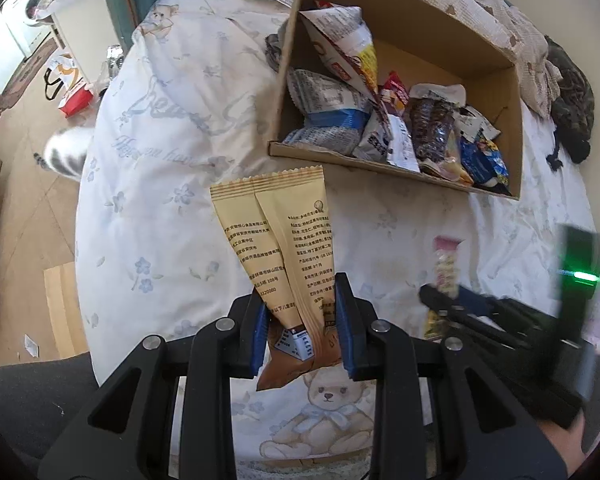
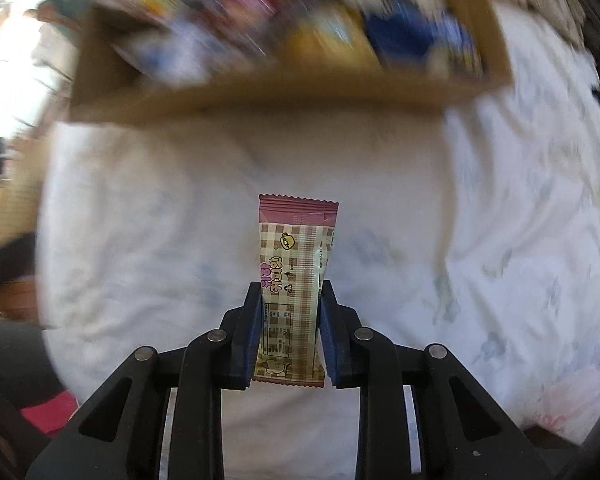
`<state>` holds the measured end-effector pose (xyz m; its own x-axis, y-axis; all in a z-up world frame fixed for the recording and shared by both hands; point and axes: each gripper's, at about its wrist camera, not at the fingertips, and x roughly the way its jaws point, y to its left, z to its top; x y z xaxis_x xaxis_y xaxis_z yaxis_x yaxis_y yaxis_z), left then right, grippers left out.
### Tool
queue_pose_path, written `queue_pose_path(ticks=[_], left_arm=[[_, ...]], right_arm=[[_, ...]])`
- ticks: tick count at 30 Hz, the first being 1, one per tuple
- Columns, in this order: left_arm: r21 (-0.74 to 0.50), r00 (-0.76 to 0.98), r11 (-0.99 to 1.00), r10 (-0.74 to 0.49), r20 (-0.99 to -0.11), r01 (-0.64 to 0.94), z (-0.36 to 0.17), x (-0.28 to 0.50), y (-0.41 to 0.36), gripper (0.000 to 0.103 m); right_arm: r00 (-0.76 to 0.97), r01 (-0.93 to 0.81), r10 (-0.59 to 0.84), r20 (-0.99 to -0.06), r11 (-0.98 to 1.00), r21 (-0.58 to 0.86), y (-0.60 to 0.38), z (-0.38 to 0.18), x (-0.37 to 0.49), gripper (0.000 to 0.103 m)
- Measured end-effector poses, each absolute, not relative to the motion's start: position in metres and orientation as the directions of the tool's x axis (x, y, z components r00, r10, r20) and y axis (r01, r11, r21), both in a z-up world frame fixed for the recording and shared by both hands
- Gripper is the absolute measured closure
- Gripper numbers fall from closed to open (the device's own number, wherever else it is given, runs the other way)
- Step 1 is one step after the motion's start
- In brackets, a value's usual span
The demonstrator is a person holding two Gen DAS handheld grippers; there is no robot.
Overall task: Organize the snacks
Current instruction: 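Carry the tan snack and pink-checked bar over the box and lower them in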
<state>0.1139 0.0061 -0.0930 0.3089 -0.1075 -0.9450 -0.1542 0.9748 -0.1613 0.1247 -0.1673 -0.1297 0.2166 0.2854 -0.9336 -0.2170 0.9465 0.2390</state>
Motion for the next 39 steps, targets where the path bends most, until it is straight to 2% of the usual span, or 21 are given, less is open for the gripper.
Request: queue_pose_path(ticks=[1,5,16,26,33,39], left_arm=[[-0.159,0.314,0.974,-0.101,-0.944,-0.163,-0.093,0.114,0.008,0.077],[-0.137,0.329,0.973,-0.070,-0.942,-0.185,-0.094,0.113,0.014,0.077],[-0.049,0.367,0.983,0.021,-0.930,-0.179,-0.099,0.111,0.016,0.077],[-0.039,0.448,0.993,0.017,-0.894,-0.115,-0.090,0.108,0.003,0.077],[-0.056,0.569,0.987,0.039,-0.821,-0.149,-0.066,0.105,0.008,0.078],[-0.094,0.642,0.985,0.023,-0.766,-0.147,-0.033,0.112,0.014,0.078]], right_arm=[[0.246,-0.237,0.346,-0.905,0.927,0.290,-0.165,-0.116,0.121,0.075],[0.317,-0.270,0.432,-0.845,0.895,0.356,-0.163,-0.089,0.114,0.075],[0.287,-0.240,0.436,-0.853,0.895,0.377,-0.191,-0.097,0.117,0.075],[0.356,-0.231,0.473,-0.806,0.880,0.414,-0.202,-0.077,0.118,0.075],[0.503,-0.203,0.512,-0.696,0.853,0.480,-0.225,-0.045,0.122,0.075],[0.642,-0.135,0.475,-0.602,0.842,0.522,-0.265,-0.014,0.137,0.075]])
